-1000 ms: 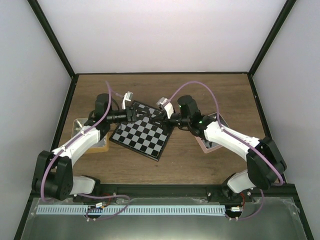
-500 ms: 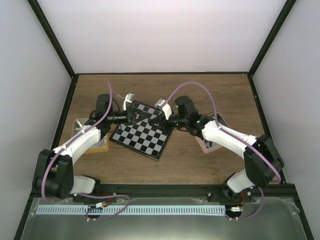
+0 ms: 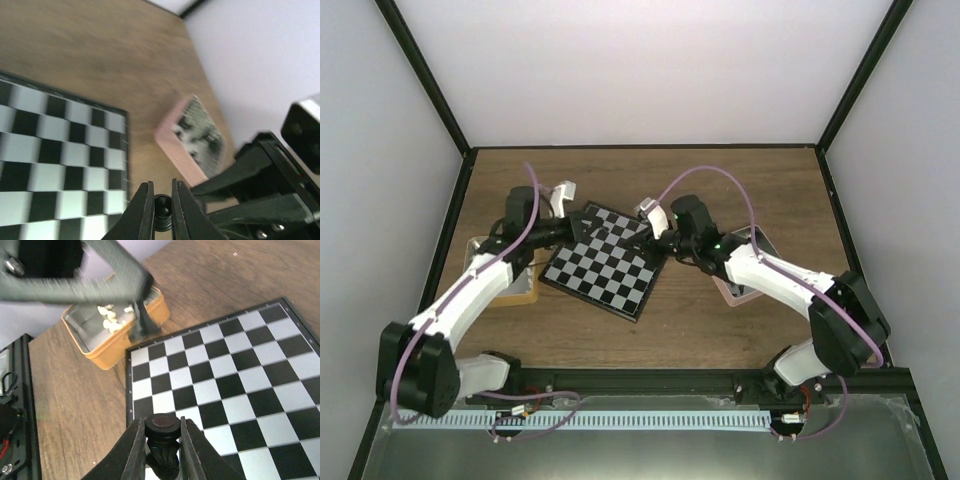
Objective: Set up the chess pieces on the board
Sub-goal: Pick up the chess piece from the storage box, then place the chess piece on the chessboard.
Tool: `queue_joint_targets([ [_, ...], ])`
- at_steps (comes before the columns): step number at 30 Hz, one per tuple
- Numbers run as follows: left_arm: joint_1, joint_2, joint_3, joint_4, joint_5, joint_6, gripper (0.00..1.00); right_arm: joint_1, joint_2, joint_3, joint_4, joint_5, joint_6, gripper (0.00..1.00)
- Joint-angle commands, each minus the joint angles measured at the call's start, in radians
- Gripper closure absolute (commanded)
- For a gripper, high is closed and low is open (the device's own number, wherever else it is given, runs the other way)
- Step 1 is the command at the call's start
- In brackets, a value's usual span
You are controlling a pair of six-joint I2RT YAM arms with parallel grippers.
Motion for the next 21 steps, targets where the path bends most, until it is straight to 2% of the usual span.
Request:
queue_joint_targets([
  [1,-0.010,-0.128,-0.039,-0.094,-0.528,0.161,0.96,0.007,-0.048,-0.048,-0.003,0.102,0.077,0.93],
  [4,-0.042,-0.181,-0.110,-0.068,-0.769,0.172,0.96,0.007,-0.081,-0.092,0.010,0.104,0.127,0.93],
  [8,-0.093,-0.145,-0.126,-0.094,-0.950,0.106,0.96,0.007,-0.126,-0.137,0.033,0.103,0.197,0.93],
  [15,-0.147,0.012,-0.162,-0.096,-1.147,-0.014,0.96,0.007,-0.169,-0.151,0.030,0.077,0.252,0.92],
  [21,-0.149,0.119,-0.186,-0.035,-1.166,-0.017,0.96,0.007,-0.179,-0.163,0.033,0.055,0.258,0.91],
])
